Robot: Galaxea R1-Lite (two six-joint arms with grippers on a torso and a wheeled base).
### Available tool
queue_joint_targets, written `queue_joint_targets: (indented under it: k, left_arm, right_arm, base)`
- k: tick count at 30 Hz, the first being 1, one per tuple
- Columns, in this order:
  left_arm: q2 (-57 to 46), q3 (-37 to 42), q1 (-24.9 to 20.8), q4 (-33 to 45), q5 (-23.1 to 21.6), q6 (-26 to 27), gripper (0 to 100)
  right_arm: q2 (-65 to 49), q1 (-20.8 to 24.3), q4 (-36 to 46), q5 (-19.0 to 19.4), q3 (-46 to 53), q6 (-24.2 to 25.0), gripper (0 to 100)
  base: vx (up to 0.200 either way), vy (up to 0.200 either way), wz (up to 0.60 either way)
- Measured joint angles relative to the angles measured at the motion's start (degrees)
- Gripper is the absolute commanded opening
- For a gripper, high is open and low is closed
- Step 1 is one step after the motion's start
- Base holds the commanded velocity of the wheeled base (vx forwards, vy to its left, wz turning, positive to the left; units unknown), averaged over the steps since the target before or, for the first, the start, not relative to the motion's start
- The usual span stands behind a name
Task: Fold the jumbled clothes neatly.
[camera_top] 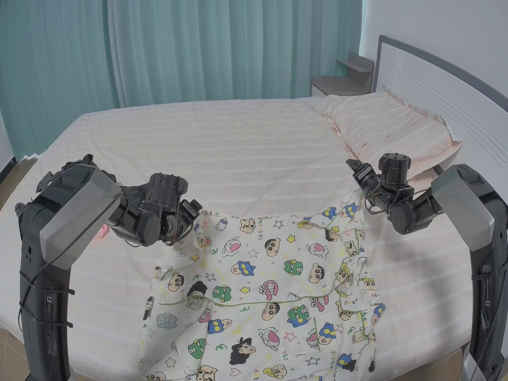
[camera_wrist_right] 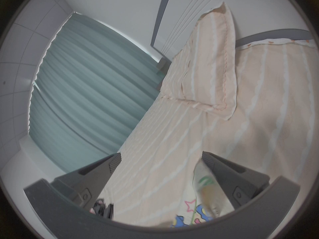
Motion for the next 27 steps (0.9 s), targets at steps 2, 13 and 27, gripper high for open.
queue_joint_targets:
  k: [2, 13, 27]
  left_arm:
    - [0.22, -0.66, 1.35, -0.11, 0.05, 0.01, 100]
    - [0.38, -2.86, 6.67, 0.22, -0.23, 0.0, 100]
    - [-13.29, 11.46, 8.7, -1.08, -12.56, -3.11, 100]
  right_arm:
    - [1.16, -0.28, 1.21, -1.84, -2.67, 1.69, 100]
    - [3.28, -1.17, 8.31, -3.18, -5.0, 4.57, 100]
    - [-8.0, -3.15, 4.38, 8.13, 21.36, -2.91, 100]
  base:
    - [0.0, 0.0, 0.0]
    - [0.0, 0.0, 0.0]
    - [0.0, 0.0, 0.0]
